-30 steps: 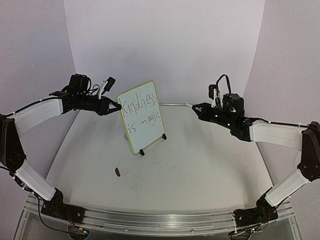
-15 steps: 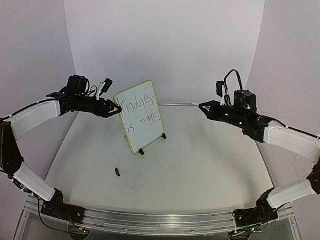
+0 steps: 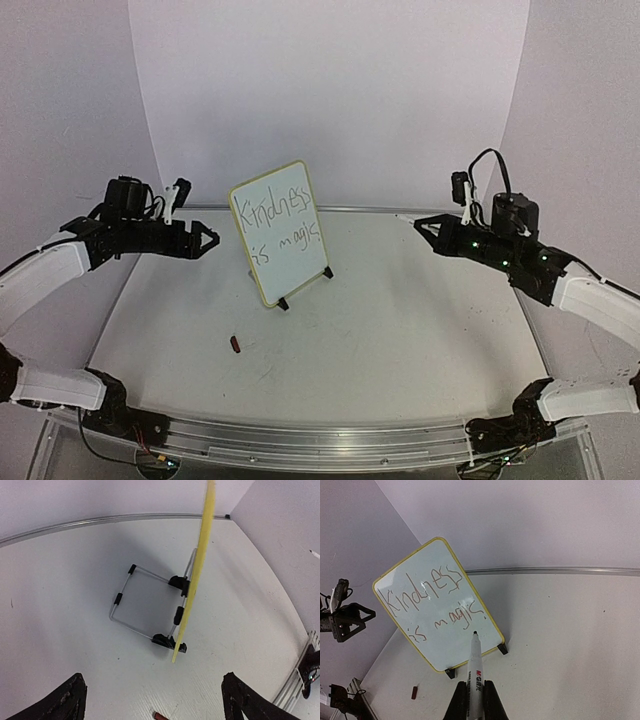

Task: Write a sentence on the whiteboard
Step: Adjust the pen cap at the center of the board.

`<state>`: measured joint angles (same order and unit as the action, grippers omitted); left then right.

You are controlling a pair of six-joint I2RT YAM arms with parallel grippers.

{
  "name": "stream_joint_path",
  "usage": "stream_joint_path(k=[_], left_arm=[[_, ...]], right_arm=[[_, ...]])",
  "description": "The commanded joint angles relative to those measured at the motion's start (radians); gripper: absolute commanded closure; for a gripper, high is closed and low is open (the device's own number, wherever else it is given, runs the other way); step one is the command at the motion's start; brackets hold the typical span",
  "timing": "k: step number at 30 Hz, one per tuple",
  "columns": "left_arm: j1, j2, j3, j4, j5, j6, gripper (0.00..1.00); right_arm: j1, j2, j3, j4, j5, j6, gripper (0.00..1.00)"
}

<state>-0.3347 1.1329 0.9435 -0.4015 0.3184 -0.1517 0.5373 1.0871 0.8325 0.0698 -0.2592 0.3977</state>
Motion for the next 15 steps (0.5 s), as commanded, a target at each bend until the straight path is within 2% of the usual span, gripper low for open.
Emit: stream_joint_path(k=[1, 4, 9, 12, 15], left_arm=[[0.000, -0.131, -0.159, -0.024, -0.198, -0.275, 0.07], [0.000, -0.184, -0.260, -0.037, -0.194, -0.420, 0.11], [-0.035, -0.202, -0.399, 0.033, -0.129, -0.630, 0.18], [-0.127, -0.168, -0.433, 0.071, -0.152, -0.716, 0.19], [-0.238, -0.059, -0.424, 0.096, -0.187, -0.777, 0.20]], right_arm=[[0.000, -0.050, -0.047, -0.015, -0.027, 0.023, 1.00], [0.001, -0.061, -0.083, -0.029, -0.031, 0.042, 1.00], [0.009, -0.064, -0.150, -0.027, -0.053, 0.109, 1.00], [0.019, -0.060, -0.189, -0.017, -0.052, 0.144, 1.00], [0.030, -0.053, -0.210, -0.006, -0.055, 0.170, 1.00]])
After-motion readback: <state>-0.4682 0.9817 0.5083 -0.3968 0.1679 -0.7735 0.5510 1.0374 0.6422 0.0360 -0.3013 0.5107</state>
